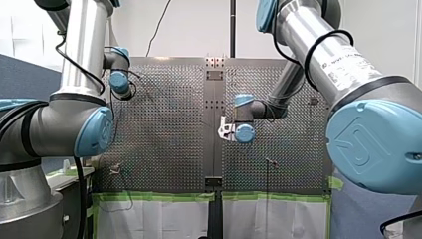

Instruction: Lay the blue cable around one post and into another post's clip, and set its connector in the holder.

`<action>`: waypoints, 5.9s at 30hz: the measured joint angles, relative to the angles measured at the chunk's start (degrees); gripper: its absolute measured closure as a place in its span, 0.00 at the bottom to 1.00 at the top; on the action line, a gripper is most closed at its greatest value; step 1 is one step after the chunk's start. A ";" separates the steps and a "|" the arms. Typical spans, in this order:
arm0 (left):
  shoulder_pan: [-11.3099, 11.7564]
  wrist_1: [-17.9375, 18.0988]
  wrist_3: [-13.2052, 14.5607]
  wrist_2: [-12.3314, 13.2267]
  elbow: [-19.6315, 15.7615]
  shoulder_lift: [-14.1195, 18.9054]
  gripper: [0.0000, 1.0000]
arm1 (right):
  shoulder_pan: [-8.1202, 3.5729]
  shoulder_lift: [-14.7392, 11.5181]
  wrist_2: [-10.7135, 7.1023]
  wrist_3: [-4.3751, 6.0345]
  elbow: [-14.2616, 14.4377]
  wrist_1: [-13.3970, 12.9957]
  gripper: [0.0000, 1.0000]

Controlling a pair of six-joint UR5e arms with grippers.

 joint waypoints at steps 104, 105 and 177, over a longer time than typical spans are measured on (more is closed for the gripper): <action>-2.33 -0.01 0.53 -1.23 0.00 -0.02 0.00 | -32.26 5.61 -23.83 7.82 23.06 -27.94 1.00; -2.33 -0.02 0.53 -1.23 0.00 -0.02 0.00 | -32.14 5.20 -24.25 7.75 23.05 -27.99 1.00; 0.31 -5.12 5.46 -11.18 -12.30 15.35 0.00 | -31.59 2.02 -25.04 5.15 24.58 -29.72 1.00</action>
